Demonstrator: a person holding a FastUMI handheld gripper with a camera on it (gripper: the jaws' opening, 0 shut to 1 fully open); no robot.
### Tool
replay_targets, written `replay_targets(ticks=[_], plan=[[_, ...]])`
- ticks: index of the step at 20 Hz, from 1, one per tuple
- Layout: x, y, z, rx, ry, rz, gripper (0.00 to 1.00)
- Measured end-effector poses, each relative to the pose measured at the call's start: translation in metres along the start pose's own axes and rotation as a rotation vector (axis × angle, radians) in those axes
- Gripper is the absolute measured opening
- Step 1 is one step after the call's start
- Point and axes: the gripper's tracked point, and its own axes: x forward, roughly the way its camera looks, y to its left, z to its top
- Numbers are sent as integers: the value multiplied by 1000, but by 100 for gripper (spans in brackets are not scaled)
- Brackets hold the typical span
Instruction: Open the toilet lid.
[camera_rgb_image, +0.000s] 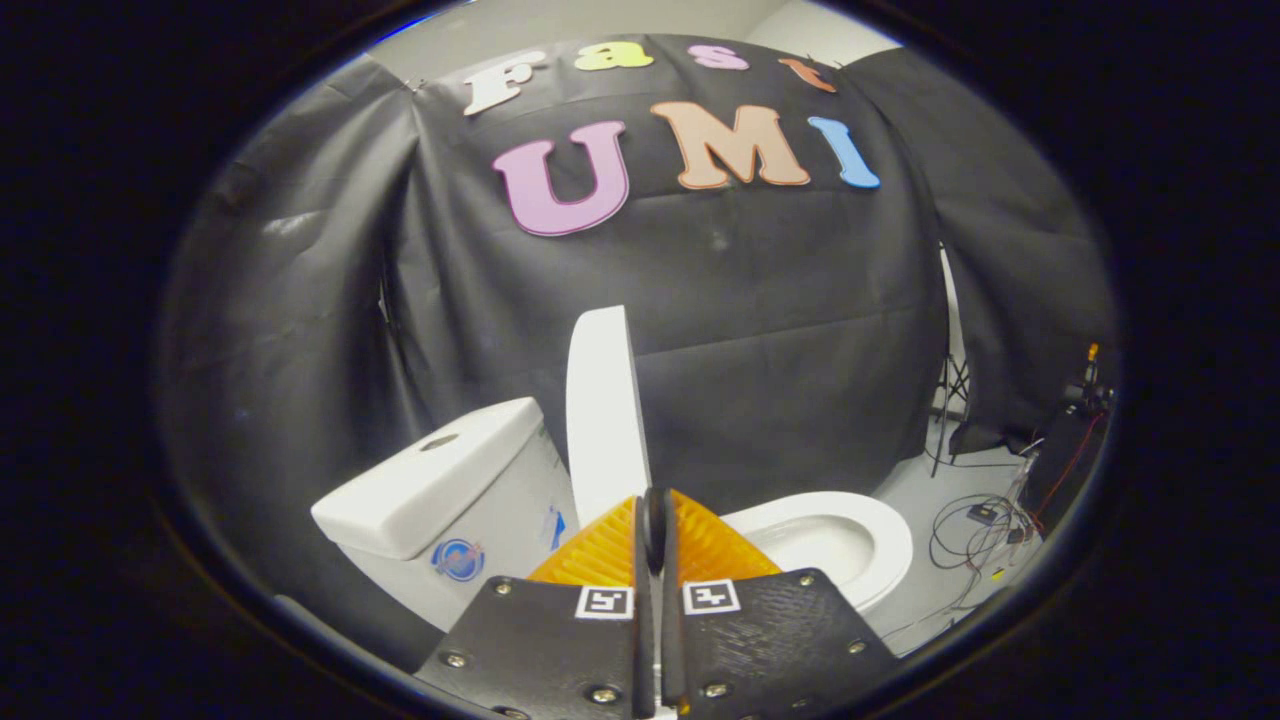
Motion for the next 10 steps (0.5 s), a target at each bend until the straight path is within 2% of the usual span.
replay_targets(ticks=[4,7,9,10], plan=[[2,44,-8,-76,31,69,5],[-1,92,-27,-105,65,153,9],[11,89,-32,-155,73,97,11],[-2,88,-24,-149,53,90,11]])
